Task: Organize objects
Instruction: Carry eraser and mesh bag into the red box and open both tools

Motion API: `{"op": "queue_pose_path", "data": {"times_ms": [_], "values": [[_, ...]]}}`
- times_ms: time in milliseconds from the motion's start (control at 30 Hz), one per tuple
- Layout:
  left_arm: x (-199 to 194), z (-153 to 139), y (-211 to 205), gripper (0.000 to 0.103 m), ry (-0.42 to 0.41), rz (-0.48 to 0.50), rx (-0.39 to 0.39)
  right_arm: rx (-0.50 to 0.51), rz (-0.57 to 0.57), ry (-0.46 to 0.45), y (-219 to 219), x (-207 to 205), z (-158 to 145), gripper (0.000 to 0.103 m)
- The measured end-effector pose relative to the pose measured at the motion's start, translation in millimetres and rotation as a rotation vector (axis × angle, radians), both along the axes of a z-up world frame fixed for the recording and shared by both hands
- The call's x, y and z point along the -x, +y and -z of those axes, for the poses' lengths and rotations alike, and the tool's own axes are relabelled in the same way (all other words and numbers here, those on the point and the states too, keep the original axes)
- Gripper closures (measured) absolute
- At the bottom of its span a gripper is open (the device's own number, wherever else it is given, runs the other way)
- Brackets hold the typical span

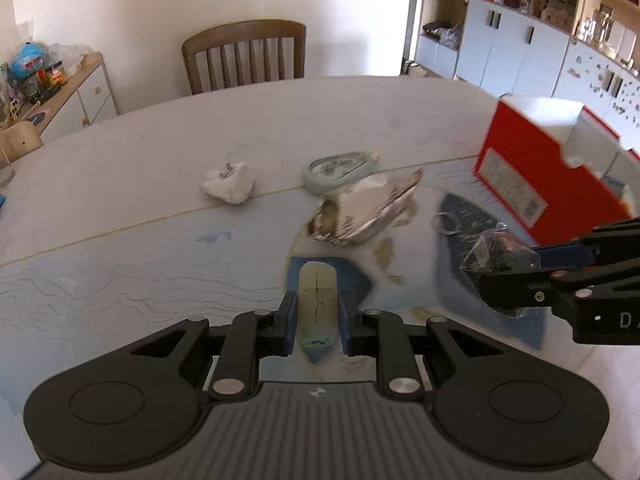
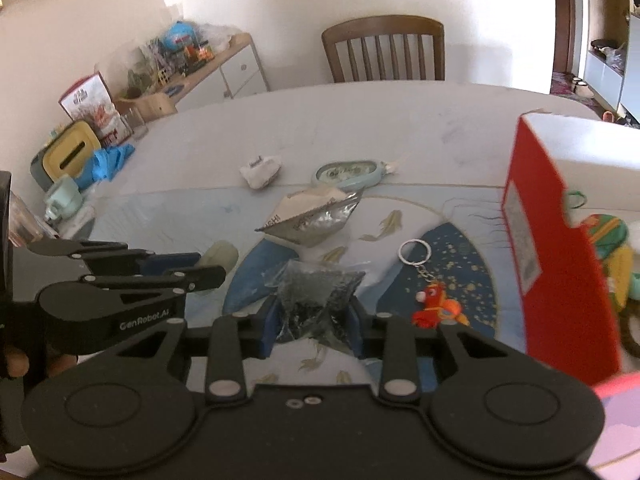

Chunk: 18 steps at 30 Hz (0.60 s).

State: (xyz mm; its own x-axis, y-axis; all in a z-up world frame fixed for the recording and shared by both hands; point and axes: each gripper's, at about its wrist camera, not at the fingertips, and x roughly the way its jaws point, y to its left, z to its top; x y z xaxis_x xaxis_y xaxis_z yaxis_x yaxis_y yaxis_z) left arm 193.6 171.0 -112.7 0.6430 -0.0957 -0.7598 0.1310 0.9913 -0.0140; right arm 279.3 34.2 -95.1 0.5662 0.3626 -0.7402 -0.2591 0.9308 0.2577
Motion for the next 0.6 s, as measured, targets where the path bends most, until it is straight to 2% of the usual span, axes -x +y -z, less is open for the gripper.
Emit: {"op": "queue_pose_path", "data": {"times_ms": [600], "values": [[23, -62, -87, 0.082, -0.056, 0.101, 0.04, -0.045, 0.066, -0.071, -85, 40, -55, 0.07]]}}
